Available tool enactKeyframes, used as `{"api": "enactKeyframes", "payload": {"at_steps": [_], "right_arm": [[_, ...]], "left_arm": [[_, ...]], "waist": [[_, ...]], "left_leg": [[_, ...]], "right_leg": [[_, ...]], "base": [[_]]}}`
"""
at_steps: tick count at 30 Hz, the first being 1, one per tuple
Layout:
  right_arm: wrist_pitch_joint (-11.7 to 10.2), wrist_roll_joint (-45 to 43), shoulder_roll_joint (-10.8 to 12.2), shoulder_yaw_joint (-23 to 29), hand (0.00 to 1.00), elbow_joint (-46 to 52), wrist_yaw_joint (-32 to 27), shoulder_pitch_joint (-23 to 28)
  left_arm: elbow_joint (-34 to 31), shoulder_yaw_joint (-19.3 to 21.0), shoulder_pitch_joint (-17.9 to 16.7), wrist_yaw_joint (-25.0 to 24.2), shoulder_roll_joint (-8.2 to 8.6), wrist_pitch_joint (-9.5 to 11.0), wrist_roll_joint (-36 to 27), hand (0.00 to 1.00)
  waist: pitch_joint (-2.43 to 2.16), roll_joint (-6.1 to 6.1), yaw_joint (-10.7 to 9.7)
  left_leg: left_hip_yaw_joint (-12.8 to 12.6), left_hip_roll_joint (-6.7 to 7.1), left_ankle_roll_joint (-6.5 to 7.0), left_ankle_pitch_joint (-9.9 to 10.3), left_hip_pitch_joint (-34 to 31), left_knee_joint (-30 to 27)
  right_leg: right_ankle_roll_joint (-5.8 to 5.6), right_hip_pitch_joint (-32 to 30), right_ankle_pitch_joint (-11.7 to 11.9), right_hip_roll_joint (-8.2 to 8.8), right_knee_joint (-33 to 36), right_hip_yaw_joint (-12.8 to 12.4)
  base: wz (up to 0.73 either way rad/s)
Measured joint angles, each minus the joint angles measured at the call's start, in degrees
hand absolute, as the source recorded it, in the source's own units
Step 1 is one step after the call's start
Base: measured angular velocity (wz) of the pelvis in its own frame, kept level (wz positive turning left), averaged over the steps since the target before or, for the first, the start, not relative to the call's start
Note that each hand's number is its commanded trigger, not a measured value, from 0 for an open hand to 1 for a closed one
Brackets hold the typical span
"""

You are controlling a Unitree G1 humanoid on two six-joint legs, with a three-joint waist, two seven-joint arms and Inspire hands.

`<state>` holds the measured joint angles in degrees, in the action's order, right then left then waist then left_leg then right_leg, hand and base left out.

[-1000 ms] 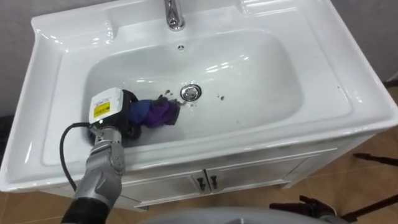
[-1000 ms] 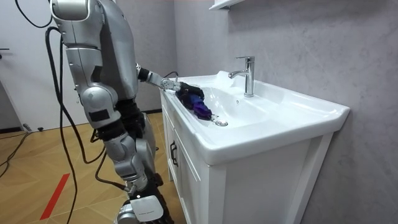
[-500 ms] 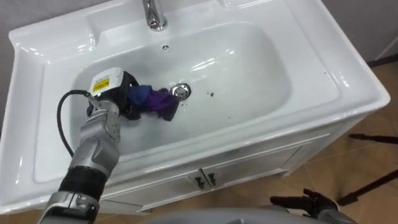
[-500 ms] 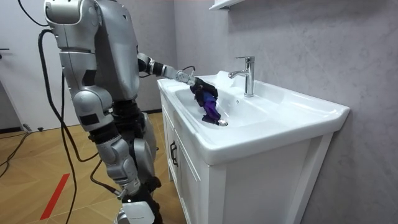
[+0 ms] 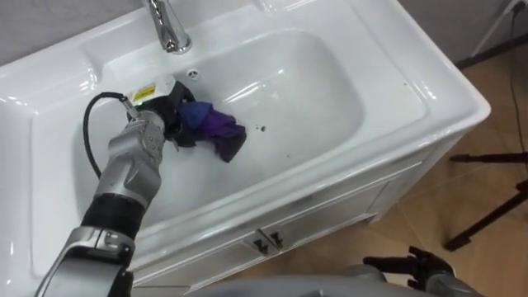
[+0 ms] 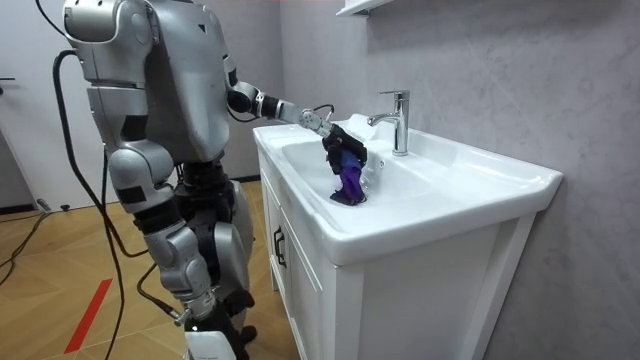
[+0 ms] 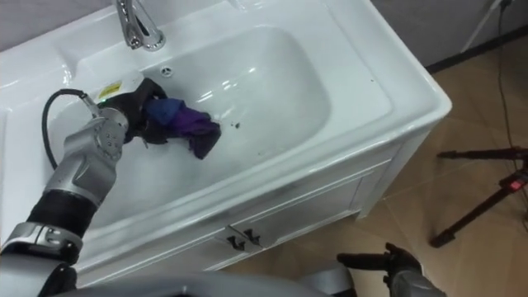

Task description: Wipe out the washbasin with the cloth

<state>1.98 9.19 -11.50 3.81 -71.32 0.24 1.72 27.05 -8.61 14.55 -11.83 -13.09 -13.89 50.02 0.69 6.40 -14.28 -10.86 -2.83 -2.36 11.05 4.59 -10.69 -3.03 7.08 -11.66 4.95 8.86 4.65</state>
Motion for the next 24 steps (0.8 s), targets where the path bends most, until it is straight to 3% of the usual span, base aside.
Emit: {"api": "enactKeyframes", "payload": {"at_steps": [4,10,14,21,24], "right_arm": [[0.0,-2.2,-0.2,0.3,0.0,0.1,-1.6,0.7],[0.6,-9.1,-0.1,-0.3,0.0,-4.2,-3.2,0.7],[3.1,-13.4,0.1,-1.5,0.0,-5.4,-3.3,0.7],[5.3,-15.6,0.2,-5.3,0.0,-6.9,-2.6,-0.5],[5.7,-15.6,0.2,-6.9,0.0,-7.4,-2.9,-1.4]], "left_arm": [[0.1,-1.1,0.2,-1.4,0.02,0.0,0.1,1.0],[0.1,-5.6,0.3,-4.0,0.53,-0.1,0.1,1.0],[-0.1,-9.5,0.5,-5.0,1.05,-1.5,0.1,1.0],[-0.2,-13.7,2.2,-6.2,3.56,-1.8,-1.2,1.0],[-2.2,-14.9,2.2,-6.3,3.8,-1.9,-2.5,1.0]], "waist": [[0.02,-0.01,-1.5],[0.44,-0.36,-3.1],[0.61,-0.6,-4.6],[0.85,-1.16,-4.8],[0.85,-1.4,-4.7]], "left_leg": [[-0.2,0.0,-0.01,0.0,0.2,0.0],[-0.6,0.0,-0.01,0.0,0.2,0.1],[-0.1,0.0,0.0,0.0,0.0,0.1],[0.0,0.0,0.0,0.0,1.1,0.0],[0.0,-0.02,0.01,0.0,0.7,-0.2]], "right_leg": [[0.0,0.2,0.0,0.02,0.0,-0.3],[0.0,0.2,0.0,0.01,0.0,-0.5],[-0.01,0.3,0.0,0.05,0.0,0.2],[-0.03,1.0,0.0,0.04,0.5,0.2],[-0.07,0.2,0.0,0.07,0.8,0.2]], "base": [[0.0],[-0.01],[0.06],[0.0],[0.0]]}}
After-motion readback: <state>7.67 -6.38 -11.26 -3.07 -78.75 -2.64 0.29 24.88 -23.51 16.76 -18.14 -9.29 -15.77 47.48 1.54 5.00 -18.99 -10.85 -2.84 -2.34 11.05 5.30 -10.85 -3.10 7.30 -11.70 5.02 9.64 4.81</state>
